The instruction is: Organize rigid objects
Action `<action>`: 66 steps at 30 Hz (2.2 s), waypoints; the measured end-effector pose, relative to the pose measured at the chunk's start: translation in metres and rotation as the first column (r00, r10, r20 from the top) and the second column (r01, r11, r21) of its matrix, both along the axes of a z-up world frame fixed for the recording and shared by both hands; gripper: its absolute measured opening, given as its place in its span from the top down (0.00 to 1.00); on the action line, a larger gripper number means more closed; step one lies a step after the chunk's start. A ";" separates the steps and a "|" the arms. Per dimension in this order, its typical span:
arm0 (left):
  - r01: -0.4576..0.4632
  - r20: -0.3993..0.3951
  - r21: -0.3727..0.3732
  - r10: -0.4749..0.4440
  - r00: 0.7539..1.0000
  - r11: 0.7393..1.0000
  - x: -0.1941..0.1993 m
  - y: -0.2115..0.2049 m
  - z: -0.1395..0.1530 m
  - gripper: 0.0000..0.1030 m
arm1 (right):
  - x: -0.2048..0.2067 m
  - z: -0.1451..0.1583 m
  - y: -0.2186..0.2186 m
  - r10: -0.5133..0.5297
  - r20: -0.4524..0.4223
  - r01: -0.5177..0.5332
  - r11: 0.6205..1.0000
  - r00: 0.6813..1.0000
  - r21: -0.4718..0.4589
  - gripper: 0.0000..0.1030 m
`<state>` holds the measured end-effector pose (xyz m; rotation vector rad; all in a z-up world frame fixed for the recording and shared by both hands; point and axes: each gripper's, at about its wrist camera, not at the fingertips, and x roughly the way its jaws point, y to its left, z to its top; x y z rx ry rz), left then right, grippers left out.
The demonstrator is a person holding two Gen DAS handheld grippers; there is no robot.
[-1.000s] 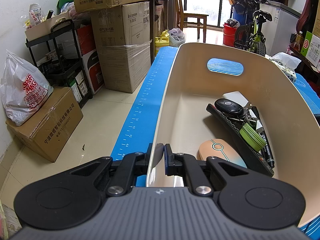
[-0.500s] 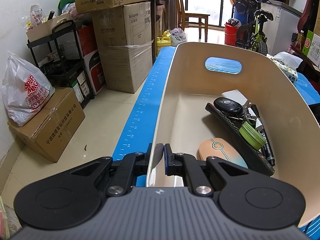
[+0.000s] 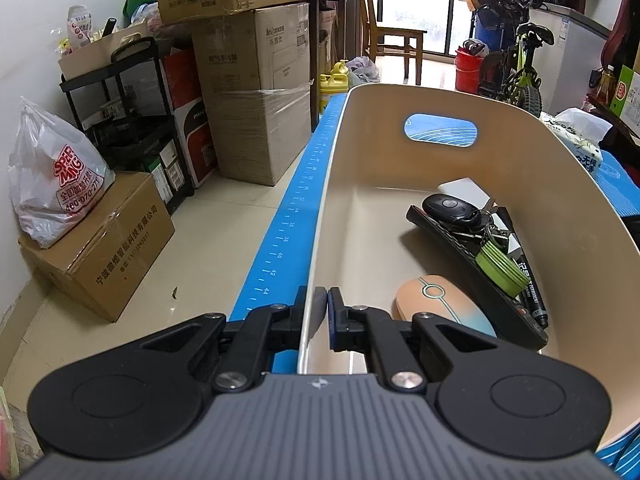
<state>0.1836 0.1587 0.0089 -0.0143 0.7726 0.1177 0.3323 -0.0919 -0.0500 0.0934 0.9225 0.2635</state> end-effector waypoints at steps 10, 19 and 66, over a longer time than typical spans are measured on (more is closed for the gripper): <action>-0.006 0.000 -0.005 0.006 1.000 1.000 -0.003 -0.004 0.000 0.90 | -0.004 -0.002 0.001 0.019 0.031 -0.018 1.000 0.999 -0.013 0.38; -0.006 -0.001 -0.001 0.006 1.000 1.000 -0.002 -0.003 0.001 0.90 | 0.000 0.000 0.001 -0.041 -0.010 0.039 0.992 0.999 -0.121 0.16; -0.006 0.000 0.000 0.006 1.000 1.000 -0.002 -0.002 0.001 0.90 | -0.079 0.118 0.031 0.118 0.346 -0.115 0.993 0.931 -0.029 0.52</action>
